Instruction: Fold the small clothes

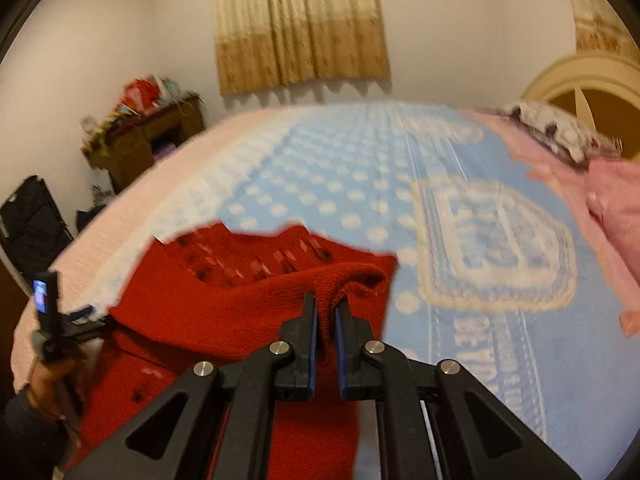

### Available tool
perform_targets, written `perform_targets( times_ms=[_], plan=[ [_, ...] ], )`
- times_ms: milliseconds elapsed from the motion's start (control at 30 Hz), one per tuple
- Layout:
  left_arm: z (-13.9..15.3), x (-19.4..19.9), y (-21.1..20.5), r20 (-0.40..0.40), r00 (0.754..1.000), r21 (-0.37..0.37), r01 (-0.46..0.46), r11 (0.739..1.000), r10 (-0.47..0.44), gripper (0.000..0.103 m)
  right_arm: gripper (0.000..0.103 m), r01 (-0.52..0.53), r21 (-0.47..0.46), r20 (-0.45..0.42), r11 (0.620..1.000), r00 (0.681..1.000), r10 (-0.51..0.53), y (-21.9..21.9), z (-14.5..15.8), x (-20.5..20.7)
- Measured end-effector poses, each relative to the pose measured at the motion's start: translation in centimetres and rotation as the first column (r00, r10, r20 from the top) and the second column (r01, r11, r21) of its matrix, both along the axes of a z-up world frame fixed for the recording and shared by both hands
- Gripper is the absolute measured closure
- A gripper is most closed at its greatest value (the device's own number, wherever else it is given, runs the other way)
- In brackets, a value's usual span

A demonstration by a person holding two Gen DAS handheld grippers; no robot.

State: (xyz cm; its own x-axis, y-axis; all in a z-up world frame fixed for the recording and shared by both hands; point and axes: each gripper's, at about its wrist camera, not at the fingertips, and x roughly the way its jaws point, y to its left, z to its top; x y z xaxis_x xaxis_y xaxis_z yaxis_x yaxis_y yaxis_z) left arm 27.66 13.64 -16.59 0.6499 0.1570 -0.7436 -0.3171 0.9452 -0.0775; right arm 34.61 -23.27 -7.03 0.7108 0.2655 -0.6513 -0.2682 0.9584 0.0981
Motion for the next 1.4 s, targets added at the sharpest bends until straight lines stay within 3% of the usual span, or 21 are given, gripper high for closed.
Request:
perform_targets(
  times_ms=[67, 233, 333, 400, 467, 500, 633, 733, 867, 967, 1000, 1133, 1300, 1400],
  plan=[
    [0.0, -0.1, -0.3, -0.004, 1.0, 0.014, 0.003, 1.0, -0.003, 0.0, 0.096, 0.017, -0.013, -0.06, 1.0, 0.998, -0.018, -0.6, -2.8, 0.7],
    [-0.2, -0.7, 0.9, 0.016, 1.0, -0.041, -0.012, 0.999, 0.012, 0.0, 0.096, 0.056, -0.029, -0.172, 0.998, 0.983, -0.06, -2.1, -7.7, 1.4],
    [-0.1, -1.1, 0.6, 0.009, 1.0, -0.027, -0.005, 1.0, 0.005, 0.0, 0.091, 0.06, -0.024, -0.172, 0.998, 0.983, -0.063, -2.8, -8.7, 0.9],
    [0.0, -2.1, 0.7, 0.015, 1.0, -0.039, -0.004, 0.999, 0.005, 0.0, 0.08, 0.071, -0.026, -0.181, 0.997, 0.981, -0.075, -3.2, -8.6, 0.5],
    [0.2, -3.2, 0.9, 0.024, 1.0, -0.068, -0.003, 0.998, 0.004, 0.0, 0.04, 0.109, -0.056, -0.17, 0.992, 0.978, -0.117, -3.6, -8.3, -0.1],
    [0.6, -4.1, 1.2, 0.032, 0.999, -0.08, -0.016, 0.997, 0.019, 0.0, 0.038, 0.117, -0.055, -0.163, 0.992, 0.979, -0.124, -3.9, -8.1, -0.3],
    [2.2, -5.8, 2.2, 0.087, 0.994, -0.082, -0.052, 0.995, 0.059, 0.0, 0.038, 0.107, -0.031, -0.087, 0.994, 0.99, -0.109, -3.9, -6.2, -1.6],
    [3.4, -5.0, 2.4, 0.134, 0.988, -0.092, -0.064, 0.994, 0.076, 0.0, 0.038, 0.019, -0.02, -0.036, 1.0, 0.999, -0.019, -1.5, -4.7, -1.8],
    [2.8, -2.2, 0.5, 0.091, 0.996, -0.049, -0.012, 0.999, 0.016, 0.0, 0.038, -0.09, -0.037, -0.097, 0.995, 0.992, 0.086, 2.3, -5.9, -0.1],
    [0.4, -0.5, -1.0, -0.015, 1.0, 0.031, 0.005, 1.0, -0.004, 0.0, 0.038, -0.064, -0.055, -0.203, 0.996, 0.978, 0.052, 2.7, -8.9, 1.7],
    [-0.4, -0.3, -1.1, -0.041, 0.999, 0.024, 0.017, 1.0, -0.016, 0.0, 0.038, -0.059, -0.068, -0.193, 0.996, 0.98, 0.045, 2.6, -9.3, 1.7],
    [-0.4, -0.9, -0.5, -0.027, 0.999, -0.005, 0.017, 1.0, -0.018, 0.0, 0.038, -0.089, -0.133, -0.147, 0.987, 0.987, 0.069, 3.5, -8.6, 0.1],
    [-0.3, -1.8, -0.2, -0.004, 1.0, 0.002, -0.012, 1.0, 0.012, 0.0, 0.038, -0.131, -0.138, -0.185, 0.982, 0.977, 0.104, 3.6, -9.7, -0.9],
    [-0.2, -2.4, -0.1, 0.003, 0.999, -0.003, -0.032, 0.999, 0.032, 0.0, 0.039, -0.108, -0.127, -0.128, 0.986, 0.988, 0.091, 3.1, -9.1, -2.3]
  ],
)
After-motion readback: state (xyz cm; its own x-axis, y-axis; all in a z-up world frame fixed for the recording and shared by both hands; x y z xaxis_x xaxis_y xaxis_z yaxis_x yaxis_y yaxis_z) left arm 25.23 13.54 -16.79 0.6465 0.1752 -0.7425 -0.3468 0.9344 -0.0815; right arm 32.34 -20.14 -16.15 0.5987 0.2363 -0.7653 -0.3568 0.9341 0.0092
